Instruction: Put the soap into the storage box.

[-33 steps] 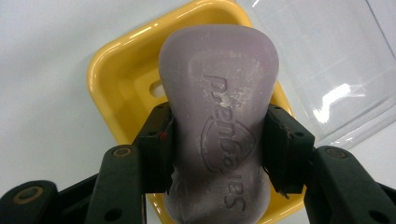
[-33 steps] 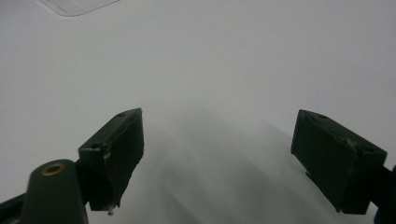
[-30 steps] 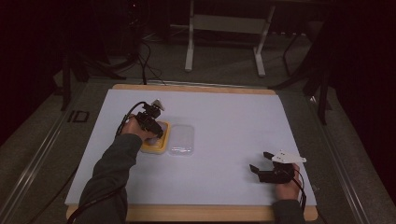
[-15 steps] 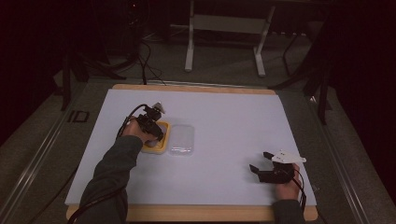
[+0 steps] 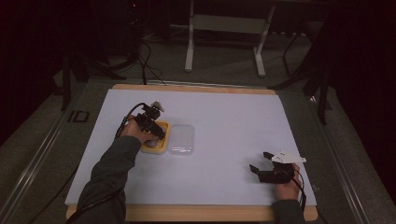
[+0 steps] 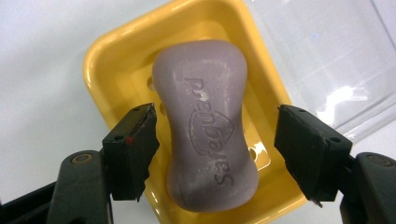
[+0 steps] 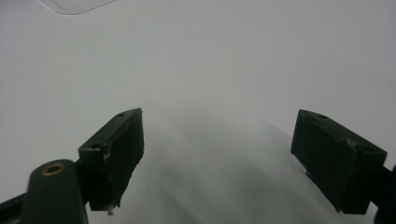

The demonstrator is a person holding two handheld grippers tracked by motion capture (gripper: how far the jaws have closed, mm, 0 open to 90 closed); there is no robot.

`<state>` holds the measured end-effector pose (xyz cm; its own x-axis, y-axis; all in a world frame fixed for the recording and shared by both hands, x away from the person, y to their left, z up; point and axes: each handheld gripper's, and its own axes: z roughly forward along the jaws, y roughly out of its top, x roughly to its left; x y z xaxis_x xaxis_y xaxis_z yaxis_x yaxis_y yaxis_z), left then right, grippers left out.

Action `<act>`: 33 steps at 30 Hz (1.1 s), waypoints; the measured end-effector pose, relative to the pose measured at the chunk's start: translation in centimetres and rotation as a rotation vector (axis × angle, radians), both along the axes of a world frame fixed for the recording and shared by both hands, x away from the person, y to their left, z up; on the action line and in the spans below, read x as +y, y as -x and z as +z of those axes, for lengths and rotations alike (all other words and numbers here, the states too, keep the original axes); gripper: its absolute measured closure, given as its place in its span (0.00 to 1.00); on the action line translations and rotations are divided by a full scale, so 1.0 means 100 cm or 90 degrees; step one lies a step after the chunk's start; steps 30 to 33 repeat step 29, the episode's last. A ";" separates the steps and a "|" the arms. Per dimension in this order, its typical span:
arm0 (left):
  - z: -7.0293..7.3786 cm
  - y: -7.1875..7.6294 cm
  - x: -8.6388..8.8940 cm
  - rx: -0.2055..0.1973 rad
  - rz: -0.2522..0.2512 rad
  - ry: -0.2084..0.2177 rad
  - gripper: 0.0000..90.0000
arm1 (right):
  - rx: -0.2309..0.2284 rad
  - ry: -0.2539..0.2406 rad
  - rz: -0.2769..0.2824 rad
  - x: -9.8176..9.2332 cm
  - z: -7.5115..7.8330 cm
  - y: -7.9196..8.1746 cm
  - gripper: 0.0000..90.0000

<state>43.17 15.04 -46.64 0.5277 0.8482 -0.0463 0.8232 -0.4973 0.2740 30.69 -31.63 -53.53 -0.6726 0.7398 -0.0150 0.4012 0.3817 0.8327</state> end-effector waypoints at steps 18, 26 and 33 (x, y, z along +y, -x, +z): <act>0.016 0.016 0.002 -0.106 -0.046 0.014 0.31 | -0.001 0.001 0.000 0.000 0.000 0.000 0.19; 0.018 0.029 -0.010 -0.158 -0.104 0.028 0.31 | -0.001 0.002 0.001 0.000 0.000 0.000 0.19; 0.018 0.037 -0.015 -0.175 -0.123 0.031 0.31 | 0.001 0.003 0.001 0.000 0.000 0.000 0.19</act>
